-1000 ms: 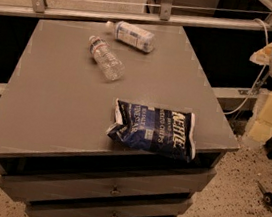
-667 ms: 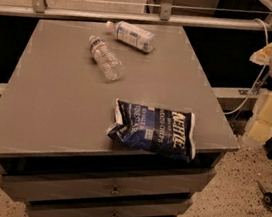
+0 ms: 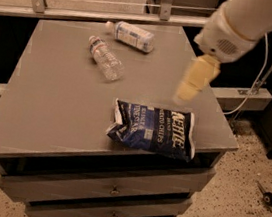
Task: Place water bottle upright
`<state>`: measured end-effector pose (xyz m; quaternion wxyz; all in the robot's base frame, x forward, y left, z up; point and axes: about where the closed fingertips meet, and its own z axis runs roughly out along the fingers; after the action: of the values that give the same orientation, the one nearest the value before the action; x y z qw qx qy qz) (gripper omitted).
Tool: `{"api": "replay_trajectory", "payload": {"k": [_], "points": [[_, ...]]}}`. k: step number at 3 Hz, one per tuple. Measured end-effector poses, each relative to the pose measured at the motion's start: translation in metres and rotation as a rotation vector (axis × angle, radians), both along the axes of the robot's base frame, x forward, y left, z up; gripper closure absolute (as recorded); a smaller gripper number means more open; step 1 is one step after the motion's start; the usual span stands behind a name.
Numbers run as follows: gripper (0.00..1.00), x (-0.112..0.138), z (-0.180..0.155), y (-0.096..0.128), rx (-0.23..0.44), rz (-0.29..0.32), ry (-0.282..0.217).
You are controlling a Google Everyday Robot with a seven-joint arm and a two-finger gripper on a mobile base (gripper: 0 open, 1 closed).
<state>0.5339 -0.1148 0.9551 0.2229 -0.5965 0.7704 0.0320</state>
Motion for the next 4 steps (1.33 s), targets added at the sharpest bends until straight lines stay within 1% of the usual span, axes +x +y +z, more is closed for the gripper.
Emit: {"api": "replay_trajectory", "payload": {"k": [1,2,3,4], "points": [[0.00,0.052,-0.012,0.074,0.071,-0.019,0.027],[0.00,0.114,-0.017,0.156,0.181,-0.097,0.073],[0.00,0.144,-0.018,0.197,0.235,-0.151,0.081],[0.00,0.175,-0.031,0.217,0.238,-0.252,0.079]]}}
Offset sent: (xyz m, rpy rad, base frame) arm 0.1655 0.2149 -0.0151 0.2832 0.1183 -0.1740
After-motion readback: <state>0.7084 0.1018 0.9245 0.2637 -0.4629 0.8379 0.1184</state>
